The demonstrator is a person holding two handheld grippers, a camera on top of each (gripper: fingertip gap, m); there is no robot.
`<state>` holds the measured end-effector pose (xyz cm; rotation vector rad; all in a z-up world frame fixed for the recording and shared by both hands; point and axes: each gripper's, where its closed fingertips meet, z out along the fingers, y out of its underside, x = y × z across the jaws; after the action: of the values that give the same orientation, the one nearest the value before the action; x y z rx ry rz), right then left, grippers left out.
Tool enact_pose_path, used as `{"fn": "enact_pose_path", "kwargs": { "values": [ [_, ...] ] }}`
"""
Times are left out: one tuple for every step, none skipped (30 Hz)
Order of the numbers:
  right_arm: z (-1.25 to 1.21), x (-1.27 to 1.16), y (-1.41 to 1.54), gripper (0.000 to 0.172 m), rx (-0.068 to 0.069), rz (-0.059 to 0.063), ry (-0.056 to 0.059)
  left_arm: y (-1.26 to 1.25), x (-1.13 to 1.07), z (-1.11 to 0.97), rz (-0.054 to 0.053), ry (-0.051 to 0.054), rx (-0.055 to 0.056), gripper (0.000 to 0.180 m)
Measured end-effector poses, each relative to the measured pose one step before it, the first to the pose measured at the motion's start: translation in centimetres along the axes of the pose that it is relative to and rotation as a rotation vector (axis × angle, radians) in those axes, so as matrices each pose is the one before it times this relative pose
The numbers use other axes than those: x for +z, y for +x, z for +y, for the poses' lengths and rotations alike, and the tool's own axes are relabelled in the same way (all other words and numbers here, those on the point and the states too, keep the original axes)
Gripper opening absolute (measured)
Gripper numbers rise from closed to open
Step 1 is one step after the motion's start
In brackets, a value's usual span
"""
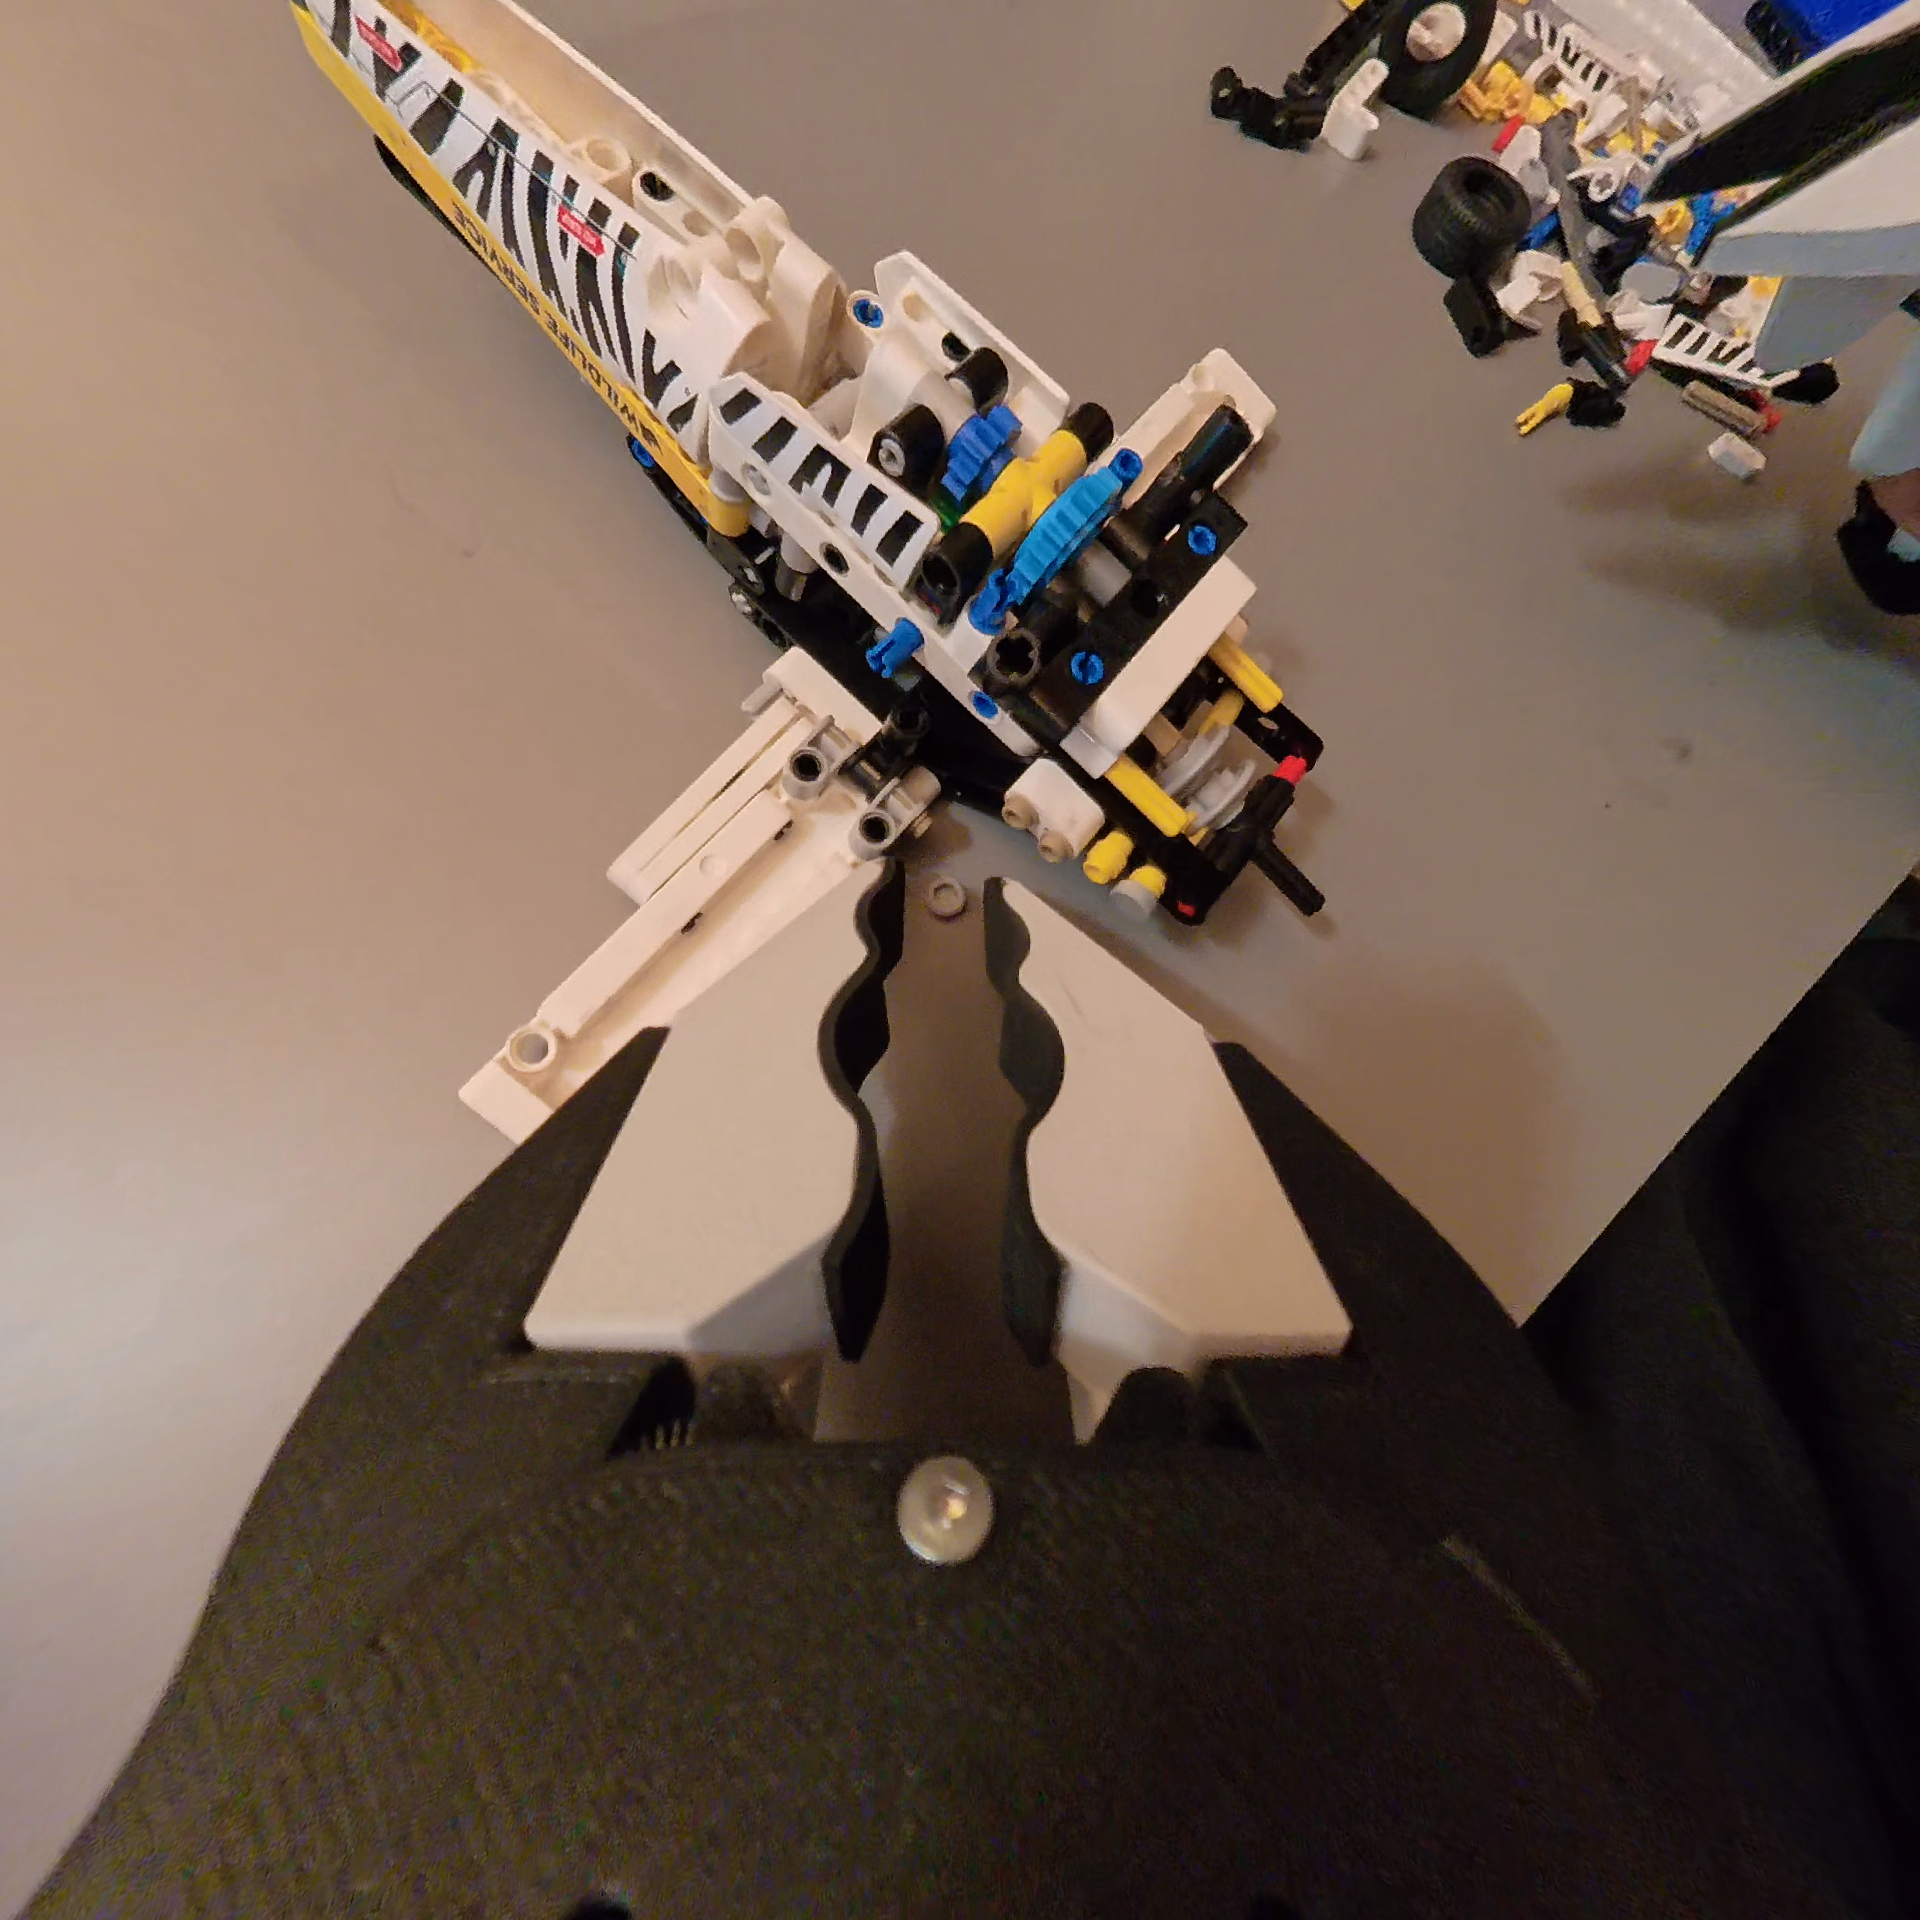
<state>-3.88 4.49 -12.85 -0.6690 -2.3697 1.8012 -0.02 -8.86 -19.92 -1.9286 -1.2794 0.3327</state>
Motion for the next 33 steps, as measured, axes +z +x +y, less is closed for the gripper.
{"fn": "enact_pose_path", "kwargs": {
  "values": [
    [0.003,-0.004,0.013,0.015,0.0019,-0.0012,0.001,0.092,0.099,0.076,0.0069,-0.007,-0.0047,0.011],
    [-0.012,-0.03,0.015,0.015,0.0021,-0.001,0.002,0.02,0.104,0.181,0.0021,-0.0123,-0.0032,0.007],
    [-0.022,-0.043,0.024,0.014,0.0015,-0.0001,0.0024,0.074,0.072,0.148,0.0048,-0.0103,-0.0006,0.003],
    [-0.034,-0.062,0.039,0.014,0.0006,0.0011,0.0022,0.085,-0.025,0.003,0.005,0.0014,-0.0006,0.002],
    [-0.034,-0.079,0.051,0.015,-0.0002,0.0021,0.0019,0.004,-0.032,0.037,0.0017,-0.0005,-0.0024,0.002],
    [-0.033,-0.103,0.067,0.014,-0.0005,0.0026,0.0015,-0.05,-0.062,0.014,-0.0006,0.0013,-0.004,0.002],
    [-0.042,-0.132,0.08,0.015,-0.0014,0.0034,0.0012,-0.176,-0.155,-0.029,-0.0082,0.0053,-0.003,0.002],
    [-0.064,-0.18,0.125,0.015,-0.0035,0.0061,0.0017,-0.254,-0.312,-0.184,-0.0149,0.0124,-0.0029,0.002],
    [-0.1,-0.253,0.207,0.014,-0.0064,0.0102,0.0029,-0.261,-0.536,-0.423,-0.0176,0.0238,-0.0043,0.002],
    [-0.139,-0.313,0.307,0.014,-0.008,0.0147,0.0046,-0.151,-0.709,-0.725,-0.013,0.0363,-0.0047,0.002],
    [-0.173,-0.369,0.379,0.014,-0.0071,0.0164,0.0063,-0.051,-0.826,-0.996,-0.0103,0.0469,-0.005,0.002],
    [-0.2,-0.417,0.435,0.014,-0.0057,0.0163,0.008,0.195,-0.853,-1.235,-0.002,0.0553,-0.0016,0.002],
    [-0.21,-0.476,0.5,0.013,-0.0057,0.0184,0.0098,0.55,-0.764,-1.398,0.0114,0.0581,0.0046,0.002],
    [-0.215,-0.548,0.601,0.012,-0.0071,0.0224,0.0113,0.896,-0.553,-1.443,0.0236,0.0532,0.0111,0.0],
    [-0.208,-0.63,0.703,0.012,-0.0077,0.0262,0.0137,1.155,-0.226,-1.42,0.0296,0.0454,0.0147,0.0],
    [-0.217,-0.671,0.749,0.011,-0.0049,0.0271,0.0163,1.368,0.199,-1.17,0.0349,0.0252,0.016,0.0],
    [-0.212,-0.692,0.728,0.011,0.0015,0.0228,0.0186,1.341,0.62,-0.819,0.029,0.0002,0.0156,0.0],
    [-0.2,-0.693,0.623,0.011,0.009,0.0148,0.0204,1.288,0.974,-0.495,0.0263,-0.0205,0.0278,0.0],
    [-0.193,-0.686,0.517,0.011,0.0136,0.008,0.0221,1.047,1.199,-0.502,0.0156,-0.0195,0.0383,0.0],
    [-0.181,-0.688,0.455,0.011,0.0153,0.0058,0.0234,0.753,1.288,-0.525,0.0076,-0.0169,0.041,0.0],
    [-0.203,-0.666,0.423,0.011,0.0143,0.0063,0.0248,0.329,1.27,-0.386,-0.0038,-0.0303,0.0361,0.0],
    [-0.207,-0.664,0.348,0.011,0.0123,0.0054,0.0247,-0.122,1.024,-0.385,-0.0165,-0.0348,0.0312,0.0],
    [-0.198,-0.669,0.276,0.011,0.0092,0.0043,0.0239,-0.521,0.607,-0.492,-0.0296,-0.0194,0.0197,0.0],
    [-0.206,-0.662,0.242,0.011,0.0024,0.0073,0.0242,-0.652,0.216,-0.515,-0.0284,-0.0029,0.0074,0.0],
    [-0.184,-0.654,0.239,0.01,-0.0074,0.0125,0.0243,-0.604,-0.072,-0.354,-0.0196,0.0028,-0.0007,0.0],
    [-0.165,-0.642,0.242,0.01,-0.0171,0.0165,0.0248,-0.545,-0.269,-0.062,-0.0126,-0.0007,-0.0087,0.0],
    [-0.142,-0.588,0.244,0.009,-0.0229,0.0188,0.025,-0.477,-0.411,0.195,-0.0081,-0.0035,-0.0155,0.0],
    [-0.097,-0.513,0.227,0.008,-0.0223,0.0172,0.0223,-0.343,-0.478,0.415,-0.0021,-0.0049,-0.0204,0.0],
    [-0.014,-0.393,0.158,0.007,-0.0143,0.0122,0.0153,-0.123,-0.507,0.547,0.0053,-0.0021,-0.026,0.0],
    [0.042,-0.285,0.076,0.007,-0.0021,0.0051,0.0063,0.347,-0.487,0.62,0.0246,0.0021,-0.0314,0.0],
    [0.045,-0.209,-0.042,0.007,0.0067,-0.0051,-0.0006,0.879,-0.418,0.74,0.0467,0.0031,-0.032,0.0],
    [0.07,-0.152,-0.107,0.007,0.008,-0.0117,-0.0053,0.908,-0.282,0.912,0.0395,-0.0011,-0.0316,0.0],
    [0.067,-0.139,-0.027,0.008,0.0041,-0.0069,-0.0056,0.542,-0.154,0.986,0.0126,-0.0006,-0.0267,0.0]
  ]
}}
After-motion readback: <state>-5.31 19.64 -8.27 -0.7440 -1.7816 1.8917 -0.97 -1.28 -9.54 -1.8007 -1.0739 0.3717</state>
